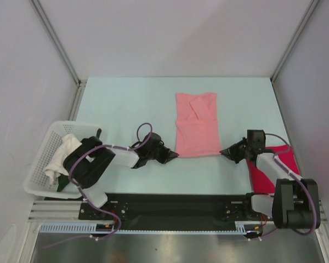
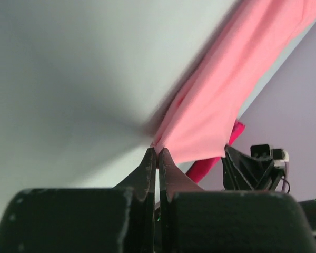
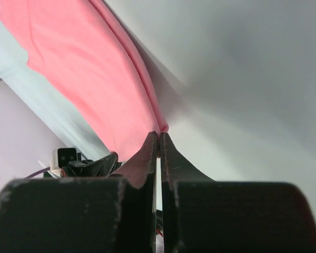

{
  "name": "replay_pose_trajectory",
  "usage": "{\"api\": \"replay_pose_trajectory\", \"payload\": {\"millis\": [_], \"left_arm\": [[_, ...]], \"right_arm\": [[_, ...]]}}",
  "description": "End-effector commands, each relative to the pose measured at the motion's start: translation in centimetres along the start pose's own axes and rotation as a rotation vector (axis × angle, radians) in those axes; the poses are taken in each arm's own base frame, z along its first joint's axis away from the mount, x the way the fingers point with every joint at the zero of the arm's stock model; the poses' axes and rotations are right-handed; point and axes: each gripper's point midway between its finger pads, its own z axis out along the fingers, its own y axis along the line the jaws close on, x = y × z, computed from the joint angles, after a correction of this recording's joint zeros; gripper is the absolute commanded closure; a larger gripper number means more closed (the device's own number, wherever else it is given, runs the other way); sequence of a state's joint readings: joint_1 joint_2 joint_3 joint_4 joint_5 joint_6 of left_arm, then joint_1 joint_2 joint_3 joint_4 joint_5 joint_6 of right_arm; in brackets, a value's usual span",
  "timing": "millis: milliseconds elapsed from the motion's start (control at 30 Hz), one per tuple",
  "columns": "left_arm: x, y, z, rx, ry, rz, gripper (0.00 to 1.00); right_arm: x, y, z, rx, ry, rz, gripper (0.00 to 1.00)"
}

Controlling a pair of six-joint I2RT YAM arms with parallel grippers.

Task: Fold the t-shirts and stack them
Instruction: Fold the tshirt

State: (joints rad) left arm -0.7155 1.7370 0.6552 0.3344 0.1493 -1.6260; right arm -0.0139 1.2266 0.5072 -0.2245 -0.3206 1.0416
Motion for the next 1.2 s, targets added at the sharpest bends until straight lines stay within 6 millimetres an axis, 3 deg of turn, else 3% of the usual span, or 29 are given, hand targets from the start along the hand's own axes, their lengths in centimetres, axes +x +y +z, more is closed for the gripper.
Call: {"api": "replay_pose_trajectory", "payload": {"millis": [0, 33, 67, 167, 367, 500, 533, 567, 600, 633, 667, 733, 767, 800, 833, 867, 900, 933, 967, 1000, 1033, 1067, 1100, 1167], "left_arm": [[1.7, -0.5, -2.3, 0.042, 0.007, 0.014, 1.0], [2.0, 0.5, -2.8, 0.028, 0.011, 0.01, 1.0], [2.5, 0.2, -3.7, 0.045, 0.017, 0.019, 1.0], [2.8, 1.8, -5.0, 0.023, 0.01, 0.024, 1.0], [4.5, 1.5, -7.8, 0.082, 0.063, 0.063, 1.0], [5.0, -0.4, -9.1, 0.122, 0.073, 0.141, 1.0], [5.1, -2.6, -9.6, 0.16, 0.058, 0.209, 0.99], [4.7, -2.8, -9.6, 0.136, 0.04, 0.234, 1.0], [4.4, -3.8, -9.7, 0.149, 0.03, 0.256, 1.0], [4.3, -5.9, -10.1, 0.187, 0.021, 0.284, 1.0], [3.3, -6.6, -9.6, 0.183, 0.015, 0.278, 1.0], [2.1, -9.4, -9.7, 0.224, -0.01, 0.301, 1.0], [0.3, -9.9, -9.0, 0.212, -0.037, 0.287, 0.99], [-0.4, -10.6, -8.7, 0.213, -0.04, 0.287, 1.0], [-1.1, -13.0, -8.9, 0.251, -0.055, 0.307, 1.0], [-2.9, -12.8, -7.3, 0.218, -0.067, 0.292, 1.0], [-3.3, -13.7, -6.9, 0.23, -0.046, 0.299, 1.0], [-3.9, -16.2, -6.9, 0.276, -0.051, 0.307, 1.0], [-5.1, -17.2, -6.4, 0.295, -0.059, 0.302, 0.99], [-5.6, -17.0, -4.7, 0.274, -0.033, 0.294, 1.0], [-6.3, -19.0, -4.5, 0.308, -0.041, 0.305, 1.0], [-7.5, -19.7, -4.2, 0.313, -0.054, 0.301, 1.0], [-8.3, -19.4, -2.8, 0.294, -0.053, 0.29, 1.0], [-9.9, -21.6, -2.6, 0.329, -0.078, 0.292, 1.0]], "right_arm": [[1.8, -2.5, -1.2, 0.06, 0.025, 0.002, 1.0], [2.9, -2.2, -1.7, 0.036, 0.038, -0.013, 1.0], [3.7, -3.3, -1.9, 0.049, 0.05, -0.004, 1.0], [4.9, -3.7, -3.5, 0.025, 0.036, -0.001, 1.0], [7.2, -4.3, -6.3, 0.005, 0.051, -0.049, 1.0], [7.2, -3.0, -7.6, -0.029, 0.039, -0.089, 1.0], [7.0, -2.7, -7.7, -0.03, 0.037, -0.097, 1.0], [6.4, -0.7, -8.3, -0.071, 0.017, -0.122, 1.0], [5.9, -0.2, -8.0, -0.051, 0.012, -0.128, 1.0], [5.2, 1.0, -8.2, -0.06, -0.005, -0.167, 1.0], [4.3, 3.9, -9.1, -0.111, -0.037, -0.199, 1.0], [2.8, 5.6, -8.2, -0.075, -0.052, -0.242, 1.0], [1.8, 8.2, -8.7, -0.114, -0.077, -0.264, 1.0], [1.0, 9.1, -8.3, -0.118, -0.085, -0.269, 1.0], [0.2, 9.6, -6.6, -0.098, -0.068, -0.276, 1.0], [-0.7, 11.8, -6.7, -0.134, -0.079, -0.29, 1.0], [-1.3, 12.6, -6.2, -0.14, -0.075, -0.301, 1.0], [-2.1, 13.1, -4.3, -0.116, -0.06, -0.305, 1.0], [-2.7, 13.8, -3.7, -0.118, -0.062, -0.324, 1.0], [-3.6, 16.0, -3.6, -0.151, -0.066, -0.337, 1.0], [-4.5, 15.8, -1.7, -0.114, -0.046, -0.329, 1.0], [-5.1, 16.1, -0.8, -0.103, -0.038, -0.334, 1.0], [-6.2, 18.4, -1.0, -0.142, -0.051, -0.344, 1.0], [-8.0, 18.1, 1.2, -0.101, -0.035, -0.319, 1.0]]}}
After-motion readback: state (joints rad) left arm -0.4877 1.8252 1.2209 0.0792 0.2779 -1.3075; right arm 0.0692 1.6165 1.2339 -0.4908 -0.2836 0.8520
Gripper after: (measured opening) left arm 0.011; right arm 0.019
